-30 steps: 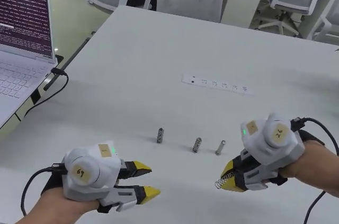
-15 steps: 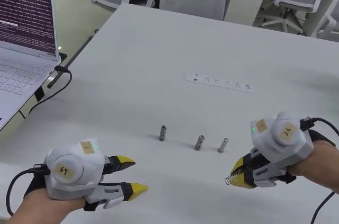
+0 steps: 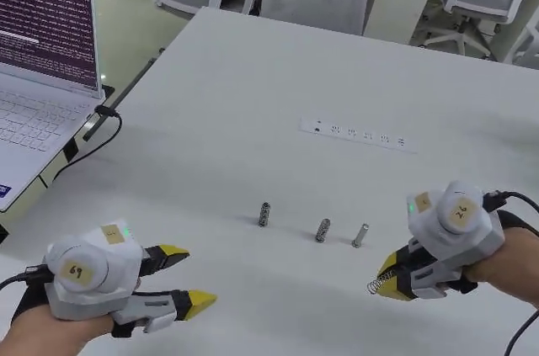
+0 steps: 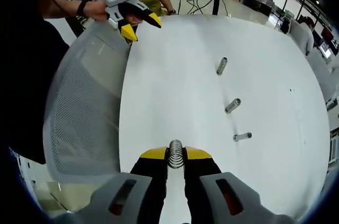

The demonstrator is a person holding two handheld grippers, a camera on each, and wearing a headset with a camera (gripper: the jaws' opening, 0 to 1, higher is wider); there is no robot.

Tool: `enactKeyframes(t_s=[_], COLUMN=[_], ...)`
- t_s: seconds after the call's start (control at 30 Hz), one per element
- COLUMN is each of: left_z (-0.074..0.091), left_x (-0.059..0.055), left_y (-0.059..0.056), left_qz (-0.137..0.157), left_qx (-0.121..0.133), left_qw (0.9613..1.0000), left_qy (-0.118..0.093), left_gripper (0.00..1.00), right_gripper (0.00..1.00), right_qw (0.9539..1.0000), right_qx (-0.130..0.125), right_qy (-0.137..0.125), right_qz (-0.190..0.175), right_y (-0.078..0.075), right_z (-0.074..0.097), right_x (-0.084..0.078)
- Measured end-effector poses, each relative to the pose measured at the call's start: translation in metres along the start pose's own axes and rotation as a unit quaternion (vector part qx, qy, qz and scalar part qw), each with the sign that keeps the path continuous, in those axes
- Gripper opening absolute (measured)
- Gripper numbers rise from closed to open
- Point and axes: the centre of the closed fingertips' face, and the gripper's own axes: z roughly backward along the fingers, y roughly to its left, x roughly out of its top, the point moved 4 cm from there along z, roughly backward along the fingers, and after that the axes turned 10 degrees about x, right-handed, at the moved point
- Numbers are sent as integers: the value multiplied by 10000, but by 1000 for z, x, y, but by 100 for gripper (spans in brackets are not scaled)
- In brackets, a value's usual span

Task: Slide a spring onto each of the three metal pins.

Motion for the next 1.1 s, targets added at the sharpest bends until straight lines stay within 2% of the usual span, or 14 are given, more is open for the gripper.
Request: enactKeyframes(t_s=[0.13, 0.33, 0.67, 1.1], left_z=[1, 2, 4, 6], left_x=[0, -1, -2, -2], left_y=[1, 3, 7, 9], left_qz=[41, 123, 245, 315], left_qx=[33, 102, 212, 284], left_qw=[10000, 9999, 9995, 9991], left_qy=[4, -11, -21, -17], left_gripper=[40, 40, 40, 39], right_gripper=[8, 8, 8, 8], right_qw=[9998, 9998, 9992, 9986], right_qx=[30, -24, -237, -374], right_qy=[188, 177, 251, 326], right_qz=[81, -16, -195, -181], right_y=[-4, -17, -50, -82], right_z=[-5, -4, -2, 7], right_x=[-6, -9, -12, -7])
